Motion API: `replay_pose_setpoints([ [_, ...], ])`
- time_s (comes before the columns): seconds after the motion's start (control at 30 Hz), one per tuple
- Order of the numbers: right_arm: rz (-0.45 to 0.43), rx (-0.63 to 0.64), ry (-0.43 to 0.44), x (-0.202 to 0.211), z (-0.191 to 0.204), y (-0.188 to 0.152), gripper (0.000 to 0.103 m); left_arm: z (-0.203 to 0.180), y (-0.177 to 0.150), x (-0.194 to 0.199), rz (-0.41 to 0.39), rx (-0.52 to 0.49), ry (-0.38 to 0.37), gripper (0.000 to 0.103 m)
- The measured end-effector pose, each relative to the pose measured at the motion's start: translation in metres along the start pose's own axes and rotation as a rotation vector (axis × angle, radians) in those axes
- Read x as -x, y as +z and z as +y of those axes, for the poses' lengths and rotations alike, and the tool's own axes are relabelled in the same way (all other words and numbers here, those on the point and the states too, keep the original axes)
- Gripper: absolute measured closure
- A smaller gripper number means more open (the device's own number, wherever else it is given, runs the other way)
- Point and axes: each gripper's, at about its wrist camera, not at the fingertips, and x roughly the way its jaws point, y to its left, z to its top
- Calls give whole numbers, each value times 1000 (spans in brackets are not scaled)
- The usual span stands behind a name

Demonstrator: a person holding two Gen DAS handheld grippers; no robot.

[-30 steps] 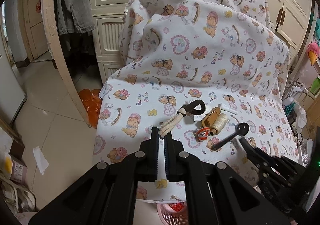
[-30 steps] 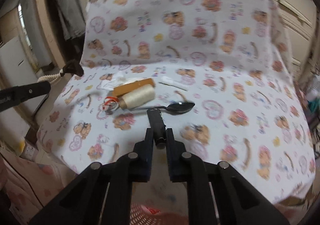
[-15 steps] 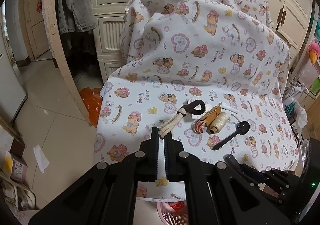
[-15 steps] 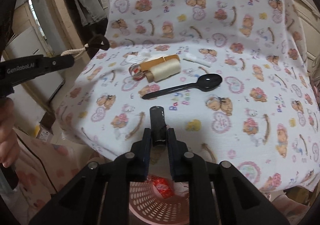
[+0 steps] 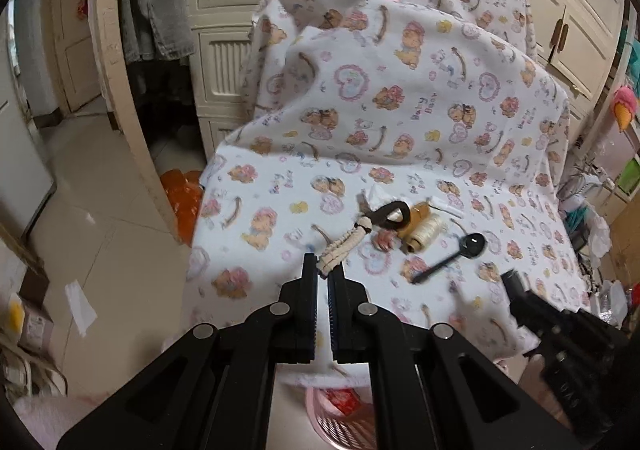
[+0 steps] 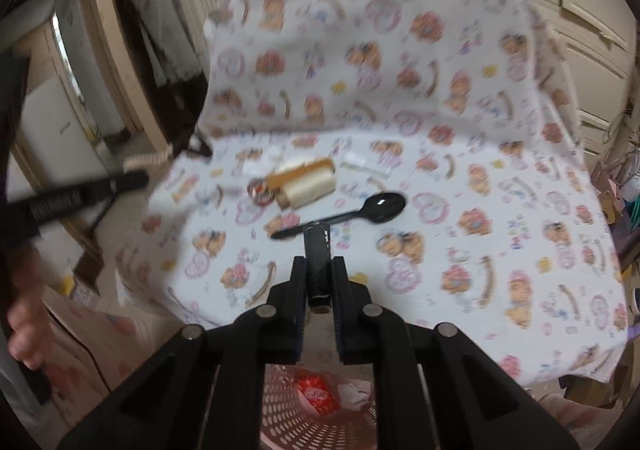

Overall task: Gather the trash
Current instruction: 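Carry the keychain and black tube down over the pink wastebasket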

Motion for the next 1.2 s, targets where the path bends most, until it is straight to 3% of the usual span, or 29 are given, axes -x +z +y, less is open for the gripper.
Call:
replay_pose_setpoints([
  [0.17, -58, -37, 9, 44, -6, 4, 93, -14, -4, 29, 25, -10, -59, 99],
  [0.4, -136, -61, 48, 103, 3, -7, 93, -31, -26, 53, 90, -28, -75, 99],
  [0.53, -137, -66, 55, 110, 4, -26, 93, -28, -48, 53, 63, 3, -105, 99],
  [0.6, -105, -68, 25, 100, 0, -38, 93, -23, -58, 44, 67, 19, -134, 99],
  [0.73, -16, -80, 30, 75, -7, -54, 92, -19, -70, 18, 173, 31, -155, 99],
  [0.97, 139, -94, 81, 36, -13, -69, 92, -25, -86, -8, 294, -9, -127, 99],
  [1.2, 296, -116, 79, -6, -14, -93, 91, -39, -111, -42, 451, -62, -101, 99],
])
